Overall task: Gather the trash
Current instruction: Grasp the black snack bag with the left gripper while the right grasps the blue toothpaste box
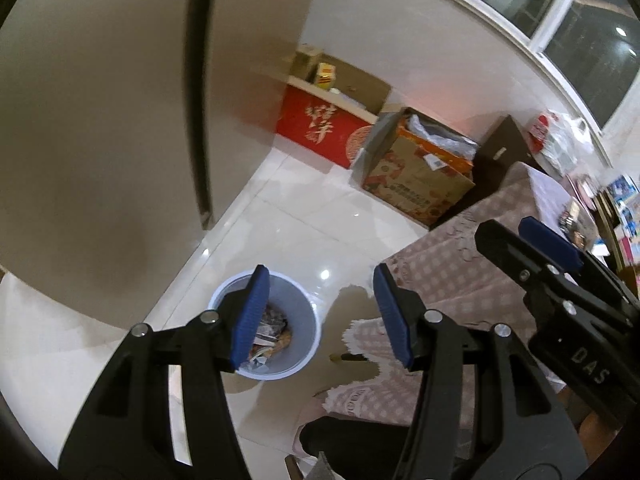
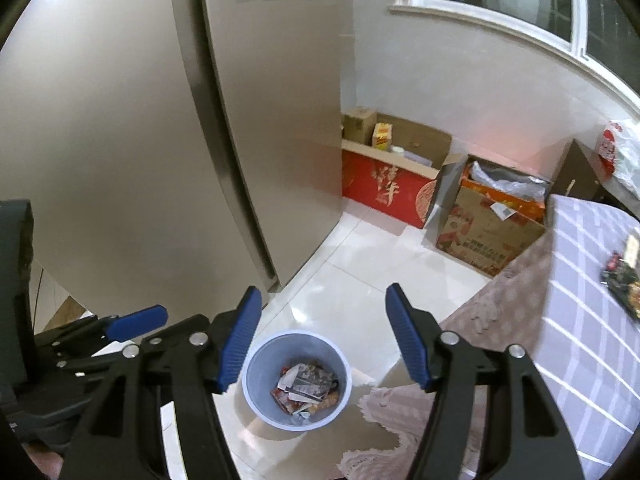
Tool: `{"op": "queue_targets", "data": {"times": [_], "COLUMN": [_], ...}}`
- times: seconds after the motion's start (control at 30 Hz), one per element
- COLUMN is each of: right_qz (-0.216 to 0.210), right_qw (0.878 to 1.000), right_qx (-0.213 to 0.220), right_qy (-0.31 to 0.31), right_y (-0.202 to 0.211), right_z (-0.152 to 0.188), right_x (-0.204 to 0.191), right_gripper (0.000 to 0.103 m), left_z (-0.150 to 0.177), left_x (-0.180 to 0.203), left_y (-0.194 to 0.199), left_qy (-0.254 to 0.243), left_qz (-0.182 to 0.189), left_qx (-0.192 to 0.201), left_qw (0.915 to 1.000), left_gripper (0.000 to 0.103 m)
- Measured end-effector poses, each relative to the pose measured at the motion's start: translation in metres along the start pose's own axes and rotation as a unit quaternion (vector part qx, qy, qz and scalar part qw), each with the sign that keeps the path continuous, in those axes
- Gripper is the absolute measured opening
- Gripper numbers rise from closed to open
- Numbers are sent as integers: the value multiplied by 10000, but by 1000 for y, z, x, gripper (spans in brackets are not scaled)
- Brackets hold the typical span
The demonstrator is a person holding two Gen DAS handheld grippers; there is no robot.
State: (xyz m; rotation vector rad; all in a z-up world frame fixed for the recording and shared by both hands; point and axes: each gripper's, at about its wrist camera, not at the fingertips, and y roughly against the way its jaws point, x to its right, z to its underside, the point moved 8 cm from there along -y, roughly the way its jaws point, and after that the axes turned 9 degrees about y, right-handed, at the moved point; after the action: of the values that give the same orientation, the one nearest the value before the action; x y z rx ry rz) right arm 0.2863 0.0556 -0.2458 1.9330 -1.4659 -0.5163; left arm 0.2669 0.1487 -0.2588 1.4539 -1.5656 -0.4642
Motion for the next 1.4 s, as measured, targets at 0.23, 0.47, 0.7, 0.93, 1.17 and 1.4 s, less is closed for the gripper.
{"op": "queue_targets", "data": {"times": [0.23,0.47,0.7,0.93,1.17,1.4], "right_qz": [291,799,1315,1557,1246,1014], "right_qw": [9989,9930,9800,9645,9631,9645], "right_qx": [243,419,381,408,187,150], "right_qy": [-284,-763,-1446,-2094,-2378,-2436], "right_y": [54,110,145,161,116,80], "right_z": [8,31,74,101,103,88], "right_x": [57,151,256,336,366,377], "right_gripper": [64,66,67,67,67,53], "left_z": [8,30,52,51,32,36], "left_x": [86,185,293,345,335,333], "left_y": [9,6,-8,-27,-53,-77], "left_qy": [-583,-1129,-1762,-2036,-1724,-1718], "left_qz": [257,584,932,917,774,692], "left_qx": [71,-36,-157,-88,-113,-298], "left_qw": [9979,9919,9798,9747,9819,9823], "left_gripper": [55,63,65,66,68,68]}}
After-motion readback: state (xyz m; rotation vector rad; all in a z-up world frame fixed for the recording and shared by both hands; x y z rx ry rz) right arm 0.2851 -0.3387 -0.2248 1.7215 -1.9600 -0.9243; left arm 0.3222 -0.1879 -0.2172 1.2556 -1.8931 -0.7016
